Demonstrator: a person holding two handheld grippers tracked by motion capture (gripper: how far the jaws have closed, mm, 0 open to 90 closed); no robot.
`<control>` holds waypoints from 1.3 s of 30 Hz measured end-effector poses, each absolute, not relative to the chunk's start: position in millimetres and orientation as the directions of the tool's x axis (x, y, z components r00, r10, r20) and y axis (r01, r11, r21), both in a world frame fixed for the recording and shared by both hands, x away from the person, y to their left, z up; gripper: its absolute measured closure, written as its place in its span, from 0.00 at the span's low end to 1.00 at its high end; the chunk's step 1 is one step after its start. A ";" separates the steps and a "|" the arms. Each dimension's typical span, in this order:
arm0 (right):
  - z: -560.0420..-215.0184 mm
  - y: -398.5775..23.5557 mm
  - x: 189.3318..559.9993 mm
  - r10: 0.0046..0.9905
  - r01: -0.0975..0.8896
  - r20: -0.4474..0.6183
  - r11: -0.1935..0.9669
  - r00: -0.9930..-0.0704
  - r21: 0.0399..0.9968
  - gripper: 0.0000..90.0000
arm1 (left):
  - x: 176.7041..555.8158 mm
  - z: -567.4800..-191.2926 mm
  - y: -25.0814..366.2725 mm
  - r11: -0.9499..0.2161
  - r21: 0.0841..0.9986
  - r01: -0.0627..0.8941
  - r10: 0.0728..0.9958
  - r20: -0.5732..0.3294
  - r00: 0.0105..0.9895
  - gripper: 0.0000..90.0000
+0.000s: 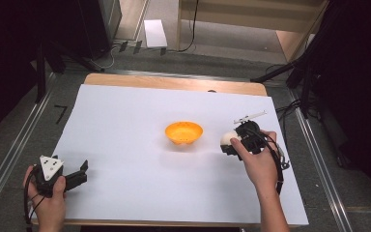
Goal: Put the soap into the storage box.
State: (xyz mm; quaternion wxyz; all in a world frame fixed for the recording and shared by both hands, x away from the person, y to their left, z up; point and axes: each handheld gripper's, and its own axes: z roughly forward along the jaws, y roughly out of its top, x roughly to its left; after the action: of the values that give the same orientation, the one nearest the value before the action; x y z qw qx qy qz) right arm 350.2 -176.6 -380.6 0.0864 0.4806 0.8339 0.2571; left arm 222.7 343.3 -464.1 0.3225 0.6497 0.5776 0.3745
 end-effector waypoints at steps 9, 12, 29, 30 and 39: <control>-373.7 -161.6 359.2 0.833 0.746 0.103 0.422 -0.543 0.515 0.27 | 222.9 -464.0 343.4 -0.125 0.850 0.512 0.992 0.114 0.053 0.08; -370.8 -157.2 362.1 0.829 0.739 0.101 0.428 -0.551 0.520 0.27 | 223.0 -464.0 343.5 -0.125 0.849 0.513 0.992 0.114 0.053 0.08; -361.8 -127.5 378.9 0.805 0.720 0.107 0.451 -0.583 0.527 0.27 | 223.1 -464.0 343.3 -0.125 0.849 0.514 0.992 0.115 0.052 0.08; -362.7 -124.3 381.2 0.804 0.720 0.110 0.452 -0.585 0.526 0.27 | 223.1 -464.0 343.3 -0.125 0.849 0.514 0.992 0.114 0.052 0.08; -364.3 -114.1 389.3 0.803 0.723 0.117 0.449 -0.584 0.524 0.27 | 223.2 -464.0 343.3 -0.125 0.849 0.514 0.992 0.114 0.053 0.08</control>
State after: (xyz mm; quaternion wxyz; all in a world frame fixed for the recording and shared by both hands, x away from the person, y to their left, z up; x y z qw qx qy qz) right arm 389.3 -114.1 -364.3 0.0740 0.4500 0.8480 0.2699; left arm 223.2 343.3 -464.0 0.3208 0.6507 0.5785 0.3727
